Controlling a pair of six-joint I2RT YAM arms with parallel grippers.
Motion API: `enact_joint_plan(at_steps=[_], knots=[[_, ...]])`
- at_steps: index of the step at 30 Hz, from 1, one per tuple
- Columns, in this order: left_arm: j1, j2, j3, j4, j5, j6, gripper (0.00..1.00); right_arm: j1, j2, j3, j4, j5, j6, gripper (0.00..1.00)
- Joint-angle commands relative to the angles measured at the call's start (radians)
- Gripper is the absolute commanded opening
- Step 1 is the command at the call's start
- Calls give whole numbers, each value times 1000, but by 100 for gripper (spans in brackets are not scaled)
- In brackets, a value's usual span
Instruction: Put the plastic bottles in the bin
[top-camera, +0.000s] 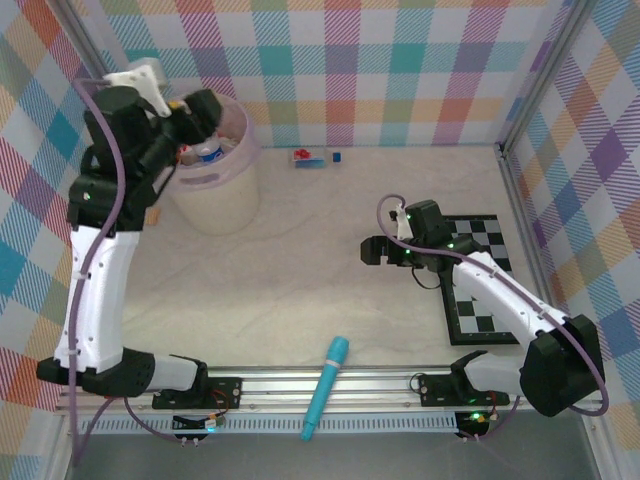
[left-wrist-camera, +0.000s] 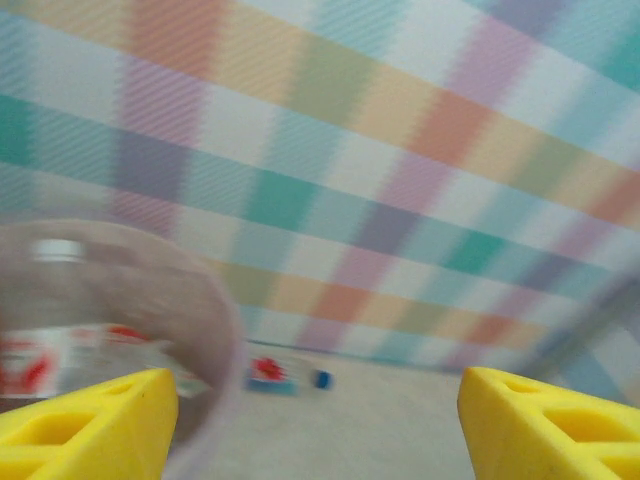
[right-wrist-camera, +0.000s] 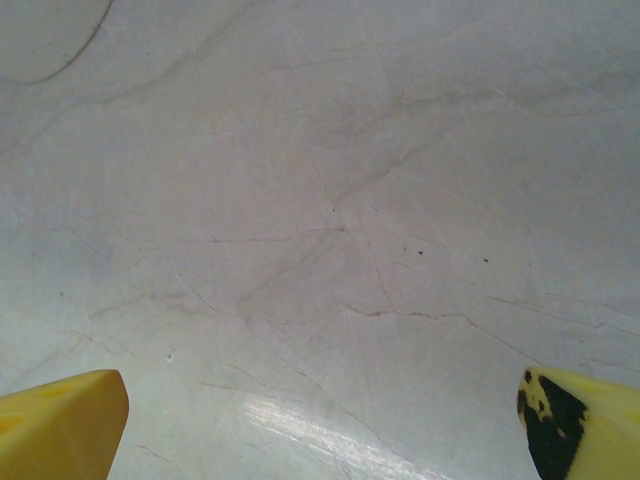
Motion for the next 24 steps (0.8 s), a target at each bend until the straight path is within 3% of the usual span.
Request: enact_joint_plan(at_steps=[1, 4, 7, 16, 24], knots=[[-134, -25, -103, 49, -73, -15, 75, -4, -4, 34, 15, -18, 18, 100], [-299, -50, -287, 206, -108, -75, 74, -4, -16, 27, 8, -7, 24, 100], [-387, 6, -356, 292, -145, -117, 76, -4, -30, 20, -1, -12, 37, 100], [-385, 275, -437, 566, -115, -371, 79, -5, -119, -37, -32, 4, 67, 100], [-255, 584, -450, 817, -47, -766, 77, -5, -192, -61, -79, 34, 69, 100]])
